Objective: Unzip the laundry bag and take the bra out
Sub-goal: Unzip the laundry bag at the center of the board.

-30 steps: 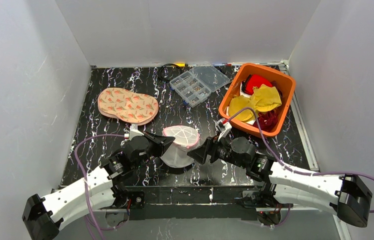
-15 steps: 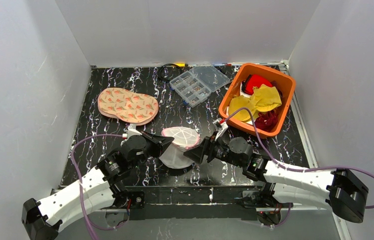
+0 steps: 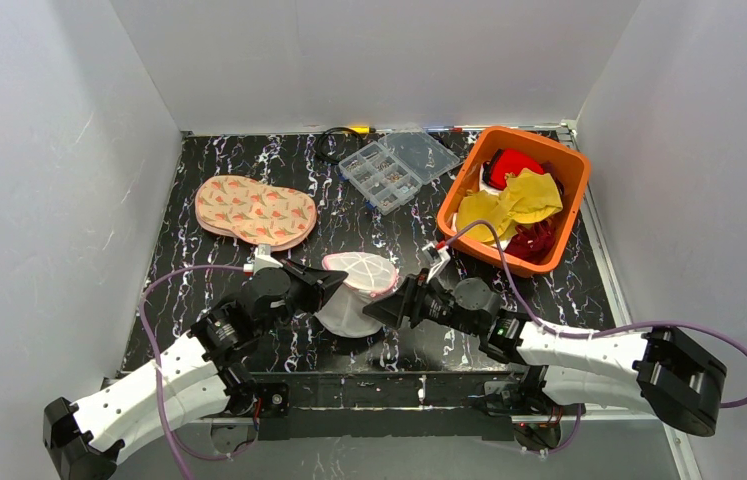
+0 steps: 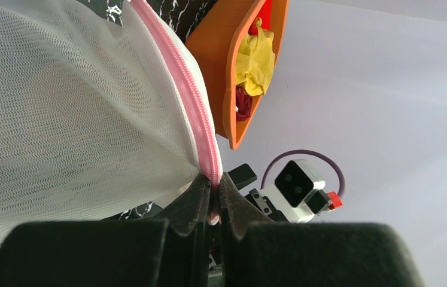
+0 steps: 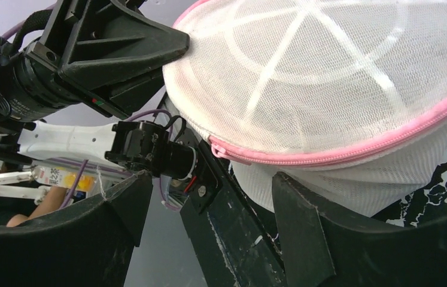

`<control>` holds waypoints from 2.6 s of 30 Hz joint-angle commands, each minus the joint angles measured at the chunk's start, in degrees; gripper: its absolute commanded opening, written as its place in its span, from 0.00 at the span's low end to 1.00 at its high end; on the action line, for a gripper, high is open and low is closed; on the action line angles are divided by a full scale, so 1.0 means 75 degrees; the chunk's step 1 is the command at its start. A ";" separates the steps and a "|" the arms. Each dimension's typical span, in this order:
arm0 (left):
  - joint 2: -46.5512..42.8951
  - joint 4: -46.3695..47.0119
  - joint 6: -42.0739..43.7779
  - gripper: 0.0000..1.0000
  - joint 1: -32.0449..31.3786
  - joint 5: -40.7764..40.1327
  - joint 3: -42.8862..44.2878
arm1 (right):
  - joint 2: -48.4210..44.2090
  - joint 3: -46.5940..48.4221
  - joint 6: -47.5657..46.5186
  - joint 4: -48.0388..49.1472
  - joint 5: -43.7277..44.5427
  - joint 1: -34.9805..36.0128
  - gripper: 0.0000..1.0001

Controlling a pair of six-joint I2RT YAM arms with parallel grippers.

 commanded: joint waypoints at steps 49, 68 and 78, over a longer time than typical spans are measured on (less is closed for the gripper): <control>-0.0223 -0.0113 0.0137 0.00 -0.0019 -0.0201 0.0344 | 0.0157 -0.0339 0.0550 0.1733 0.0576 0.0048 0.44; -0.0242 -0.0113 0.0137 0.00 -0.0035 -0.0160 0.0310 | 0.0414 -0.0095 0.0554 0.1360 0.0673 0.0042 0.29; -0.0251 -0.0116 0.0137 0.00 -0.0046 -0.0128 0.0307 | 0.0608 0.0013 0.0601 0.1192 0.0695 0.0043 0.23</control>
